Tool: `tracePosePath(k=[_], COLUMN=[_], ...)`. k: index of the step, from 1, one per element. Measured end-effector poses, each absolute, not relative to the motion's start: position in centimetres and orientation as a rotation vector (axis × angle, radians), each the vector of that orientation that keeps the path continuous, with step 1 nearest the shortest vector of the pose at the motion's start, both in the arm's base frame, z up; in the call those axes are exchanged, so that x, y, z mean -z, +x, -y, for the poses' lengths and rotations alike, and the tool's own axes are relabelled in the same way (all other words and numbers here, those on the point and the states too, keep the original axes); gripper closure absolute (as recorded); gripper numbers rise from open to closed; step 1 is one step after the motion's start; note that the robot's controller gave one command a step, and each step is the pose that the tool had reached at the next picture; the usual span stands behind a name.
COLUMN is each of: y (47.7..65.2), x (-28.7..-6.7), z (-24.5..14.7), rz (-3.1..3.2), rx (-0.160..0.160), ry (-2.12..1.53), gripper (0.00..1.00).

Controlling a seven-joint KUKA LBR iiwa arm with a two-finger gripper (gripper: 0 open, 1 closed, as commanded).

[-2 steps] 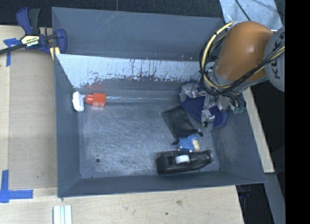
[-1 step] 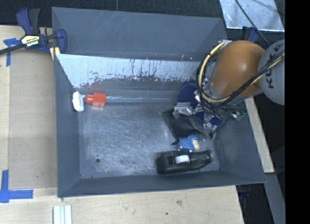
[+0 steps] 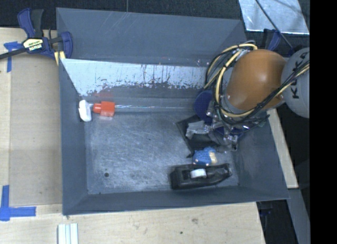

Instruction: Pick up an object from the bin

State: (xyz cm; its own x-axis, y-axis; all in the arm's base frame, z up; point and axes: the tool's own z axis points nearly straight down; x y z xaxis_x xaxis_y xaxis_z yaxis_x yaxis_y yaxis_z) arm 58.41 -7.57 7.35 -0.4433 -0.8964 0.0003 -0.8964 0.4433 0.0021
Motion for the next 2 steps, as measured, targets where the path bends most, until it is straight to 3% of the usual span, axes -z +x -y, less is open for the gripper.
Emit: tracePosePath(k=[1,2], y=[62.01,62.05], x=[-6.98,-7.08], z=[6.85,6.88], rz=[2.307,2.310], rx=[0.002,0.002], ry=[2.135,2.133], gripper=[0.00,1.00])
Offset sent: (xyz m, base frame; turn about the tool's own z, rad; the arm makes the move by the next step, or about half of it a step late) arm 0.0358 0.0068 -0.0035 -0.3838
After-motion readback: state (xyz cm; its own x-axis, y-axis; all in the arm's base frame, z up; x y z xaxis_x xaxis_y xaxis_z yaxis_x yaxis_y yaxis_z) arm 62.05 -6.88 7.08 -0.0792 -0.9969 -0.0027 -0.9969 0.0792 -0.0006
